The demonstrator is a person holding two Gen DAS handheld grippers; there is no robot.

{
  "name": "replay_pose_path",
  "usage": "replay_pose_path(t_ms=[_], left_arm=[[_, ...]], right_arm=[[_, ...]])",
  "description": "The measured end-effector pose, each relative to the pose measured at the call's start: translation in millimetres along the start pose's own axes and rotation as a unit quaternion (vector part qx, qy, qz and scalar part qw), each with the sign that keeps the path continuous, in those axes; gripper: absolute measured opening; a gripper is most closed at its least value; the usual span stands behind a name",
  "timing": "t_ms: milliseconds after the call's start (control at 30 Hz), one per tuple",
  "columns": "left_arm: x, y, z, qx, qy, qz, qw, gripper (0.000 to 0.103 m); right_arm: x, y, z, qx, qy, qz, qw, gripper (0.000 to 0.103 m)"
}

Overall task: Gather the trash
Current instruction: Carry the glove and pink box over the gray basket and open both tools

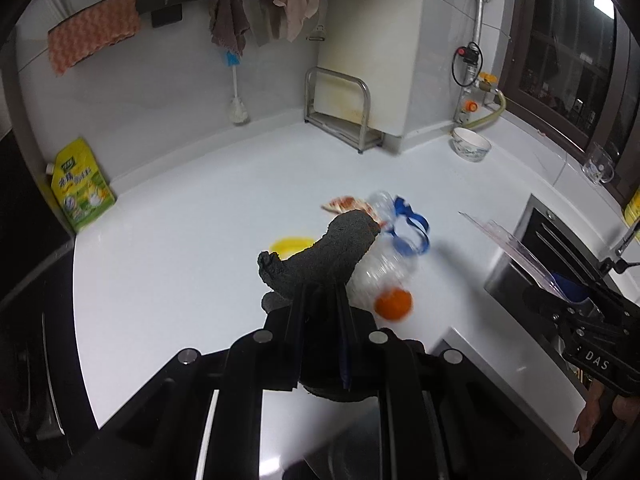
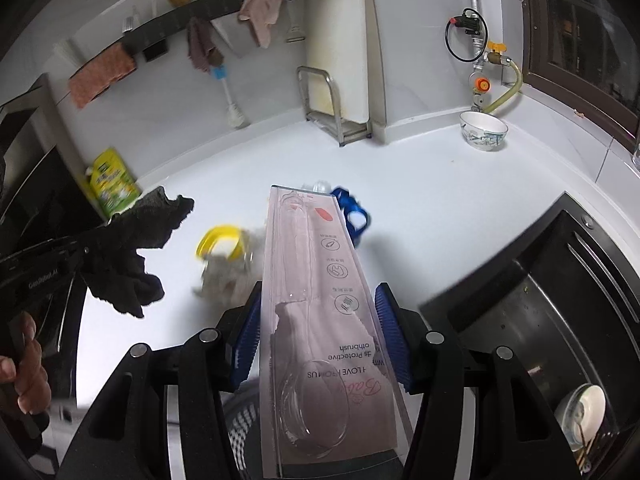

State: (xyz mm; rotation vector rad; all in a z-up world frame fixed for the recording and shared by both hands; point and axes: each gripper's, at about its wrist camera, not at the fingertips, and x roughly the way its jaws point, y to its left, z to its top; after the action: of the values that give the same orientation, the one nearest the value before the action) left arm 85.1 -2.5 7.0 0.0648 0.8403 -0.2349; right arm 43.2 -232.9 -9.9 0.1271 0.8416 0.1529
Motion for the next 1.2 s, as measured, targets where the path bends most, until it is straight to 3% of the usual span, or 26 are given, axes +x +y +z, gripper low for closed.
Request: replay_pose_path(t_ms=[433, 733, 1200], left_arm=[[-41, -76, -99, -0.017, 0.016, 0.001, 0.9997, 0.015], [-17, -83, -148, -0.016, 0.074, 0.016, 0.9970, 0.015], [42, -86, -189, -0.019, 0.147, -0.005, 0.9889, 0.015]], right_arm=[[-36, -12, -86, -0.051, 0.050, 0.039, 0.997, 0.053], [-17, -10, -133, -0.039, 0.102, 0.057, 0.992, 0.053], [43, -3, -181, -0.025, 0.184, 0.050, 0.981, 0.053]])
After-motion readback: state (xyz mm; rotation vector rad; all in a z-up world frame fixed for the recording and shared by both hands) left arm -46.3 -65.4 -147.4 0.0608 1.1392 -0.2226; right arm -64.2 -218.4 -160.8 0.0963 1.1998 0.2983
